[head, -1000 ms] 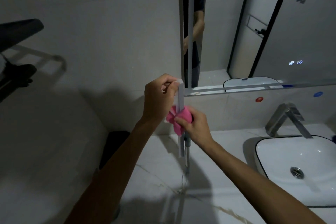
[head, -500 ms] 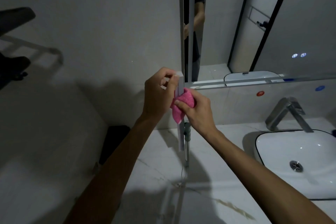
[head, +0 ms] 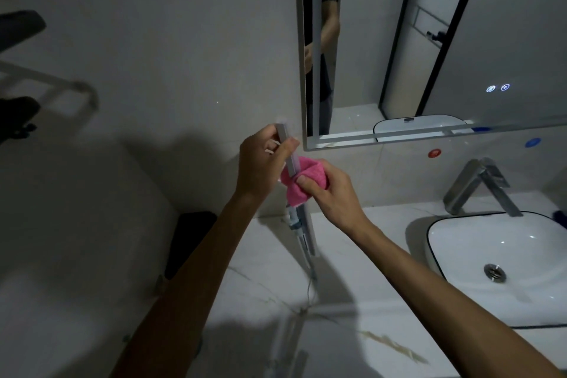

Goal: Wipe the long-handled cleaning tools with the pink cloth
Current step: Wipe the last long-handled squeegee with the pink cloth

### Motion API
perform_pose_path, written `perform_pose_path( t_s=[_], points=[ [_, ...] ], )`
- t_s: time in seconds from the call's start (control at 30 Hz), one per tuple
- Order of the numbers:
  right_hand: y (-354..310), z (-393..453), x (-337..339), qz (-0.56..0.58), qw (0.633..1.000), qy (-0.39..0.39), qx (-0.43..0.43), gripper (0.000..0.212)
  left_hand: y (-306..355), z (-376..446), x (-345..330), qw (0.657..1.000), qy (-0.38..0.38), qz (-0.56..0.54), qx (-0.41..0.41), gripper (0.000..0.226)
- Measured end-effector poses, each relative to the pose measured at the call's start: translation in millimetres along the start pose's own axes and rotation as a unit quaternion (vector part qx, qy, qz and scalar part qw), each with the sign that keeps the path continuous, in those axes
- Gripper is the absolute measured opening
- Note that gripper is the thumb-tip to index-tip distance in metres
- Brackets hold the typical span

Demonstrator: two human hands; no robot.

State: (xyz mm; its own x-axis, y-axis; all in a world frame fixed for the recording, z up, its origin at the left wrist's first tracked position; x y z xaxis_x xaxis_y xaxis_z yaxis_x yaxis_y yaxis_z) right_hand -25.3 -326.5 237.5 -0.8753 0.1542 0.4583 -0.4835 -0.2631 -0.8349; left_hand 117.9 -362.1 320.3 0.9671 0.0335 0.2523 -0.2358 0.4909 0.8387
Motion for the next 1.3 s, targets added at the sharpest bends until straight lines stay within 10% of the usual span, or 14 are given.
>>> perform_pose_path(
  t_s=[0.3, 0.73, 1.1, 1.3],
  points=[
    [48, -25, -49, -0.144, 0.978, -0.145, -0.048, 0.037, -66, -49, -34, 0.982, -0.116, 0.039, 0.143, 0.02],
    [33, -26, -32, -0.047, 0.996, -0.059, -0.038, 0.032, -38, -39, 1, 0.999, 0.035, -0.009, 0.034, 0.023],
    [23, -13, 1, 0.046, 0.996, 0.049, -0.058, 0.019, -100, -76, -39, 0.964, -0.165, -0.11, 0.178, 0.016],
    [20, -23, -8, 0.058, 0.994, 0.072, -0.056, 0.035, -99, -73, -41, 0.961, -0.146, -0.147, 0.182, 0.027]
  ],
)
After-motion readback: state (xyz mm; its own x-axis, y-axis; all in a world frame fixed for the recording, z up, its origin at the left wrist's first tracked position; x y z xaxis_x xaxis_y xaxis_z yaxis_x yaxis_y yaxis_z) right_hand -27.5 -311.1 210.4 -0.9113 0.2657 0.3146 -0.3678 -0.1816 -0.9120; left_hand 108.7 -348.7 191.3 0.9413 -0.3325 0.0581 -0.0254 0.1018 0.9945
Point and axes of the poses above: each hand's wrist, its own z-axis towards the middle knuckle, its own x-axis out of the back of the hand, y = z × x, the point moved 9 cm from there along z, towards the middle knuckle, and after that the axes turned 12 degrees about -z, right-handed, at the moved point
